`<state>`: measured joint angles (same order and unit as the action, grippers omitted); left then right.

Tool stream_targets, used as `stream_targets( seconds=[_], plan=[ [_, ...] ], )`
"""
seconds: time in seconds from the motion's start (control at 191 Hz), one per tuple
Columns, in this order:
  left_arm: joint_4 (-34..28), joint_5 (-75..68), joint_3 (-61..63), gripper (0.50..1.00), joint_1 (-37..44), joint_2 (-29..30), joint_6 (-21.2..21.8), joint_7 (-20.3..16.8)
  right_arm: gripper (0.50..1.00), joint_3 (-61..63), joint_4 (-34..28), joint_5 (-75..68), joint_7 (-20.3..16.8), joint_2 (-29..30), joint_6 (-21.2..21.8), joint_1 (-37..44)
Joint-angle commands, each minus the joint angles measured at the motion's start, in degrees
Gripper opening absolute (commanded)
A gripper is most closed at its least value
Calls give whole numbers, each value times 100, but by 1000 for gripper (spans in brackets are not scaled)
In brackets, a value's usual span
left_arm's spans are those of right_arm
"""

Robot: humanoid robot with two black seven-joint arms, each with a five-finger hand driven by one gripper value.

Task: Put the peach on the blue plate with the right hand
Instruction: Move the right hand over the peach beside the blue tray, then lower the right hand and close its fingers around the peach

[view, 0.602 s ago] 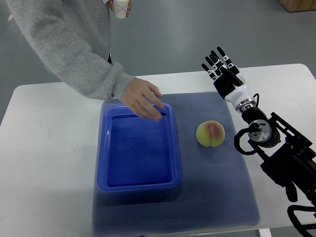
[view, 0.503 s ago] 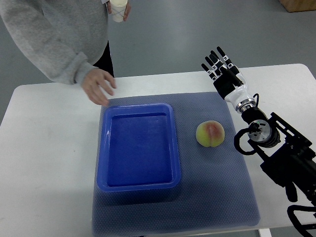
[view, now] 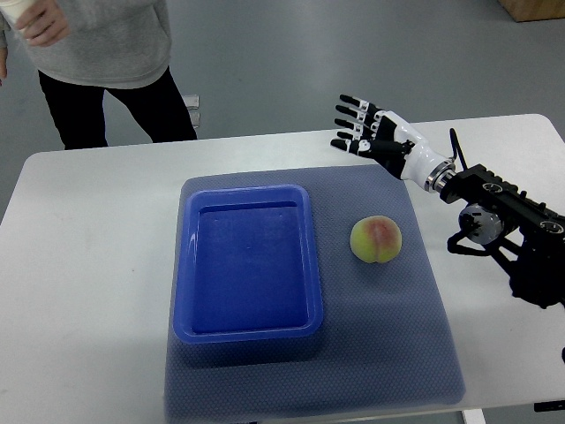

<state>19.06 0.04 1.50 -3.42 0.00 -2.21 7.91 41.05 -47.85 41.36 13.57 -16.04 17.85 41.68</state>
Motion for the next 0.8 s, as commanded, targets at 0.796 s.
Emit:
stream_targets(
  seconds=[0.796],
  plan=[
    [-8,-4,-1,1000,0,0,-60,9,930,-2638,-1780,2588,-645,-1990,966,1580]
  ],
)
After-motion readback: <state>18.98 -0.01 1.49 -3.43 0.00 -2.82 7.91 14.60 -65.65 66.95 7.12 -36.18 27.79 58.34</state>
